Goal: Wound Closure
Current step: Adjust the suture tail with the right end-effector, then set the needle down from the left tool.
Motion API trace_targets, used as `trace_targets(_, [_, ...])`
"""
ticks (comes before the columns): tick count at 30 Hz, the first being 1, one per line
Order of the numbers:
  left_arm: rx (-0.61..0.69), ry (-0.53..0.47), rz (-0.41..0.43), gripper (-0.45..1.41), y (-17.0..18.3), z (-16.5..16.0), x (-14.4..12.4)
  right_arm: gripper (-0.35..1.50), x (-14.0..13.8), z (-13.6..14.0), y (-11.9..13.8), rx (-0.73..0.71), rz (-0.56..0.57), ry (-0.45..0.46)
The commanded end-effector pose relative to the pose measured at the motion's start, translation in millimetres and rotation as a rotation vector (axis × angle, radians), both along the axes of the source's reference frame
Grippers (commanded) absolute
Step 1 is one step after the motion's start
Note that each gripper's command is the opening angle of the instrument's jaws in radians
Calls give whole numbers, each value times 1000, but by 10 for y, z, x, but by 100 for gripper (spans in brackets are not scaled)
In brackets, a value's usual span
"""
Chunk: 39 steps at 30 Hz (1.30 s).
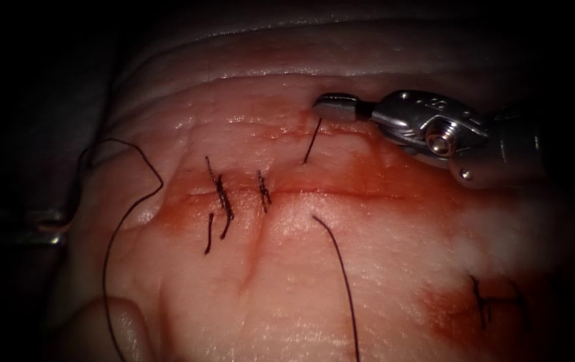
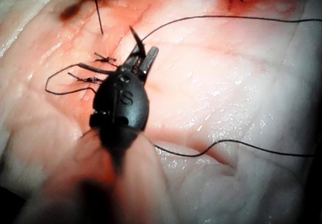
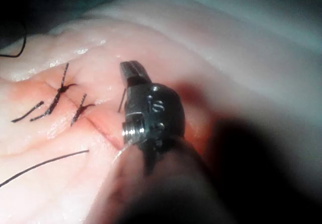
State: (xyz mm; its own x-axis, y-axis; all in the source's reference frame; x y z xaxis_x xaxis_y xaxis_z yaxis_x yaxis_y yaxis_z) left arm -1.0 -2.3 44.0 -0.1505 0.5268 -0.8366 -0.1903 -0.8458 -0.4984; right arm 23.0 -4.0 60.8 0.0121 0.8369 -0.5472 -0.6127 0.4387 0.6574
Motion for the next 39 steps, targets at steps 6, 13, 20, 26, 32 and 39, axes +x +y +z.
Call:
trace_targets(6, [-17,23,-26,-45,12,14,-7,94,4,2,2,-99,-29,86])
trace_targets(13, [-81,170,-103,-45,44,55,-20,120,-27,-25,18,-192,28,131])
trace_targets(20, [-185,419,-177,-45,104,126,-44,118,-70,-64,20,-237,-6,156])
trace_targets(26, [-202,491,-183,-45,132,177,-70,116,-79,-62,3,-254,-38,151])
trace_targets(32, [-199,506,-119,-45,146,228,-112,110,-76,-45,-13,-275,-48,139])
trace_targets(39, [-84,435,-56,-43,147,288,-153,106,-72,-32,-28,-282,-74,120])
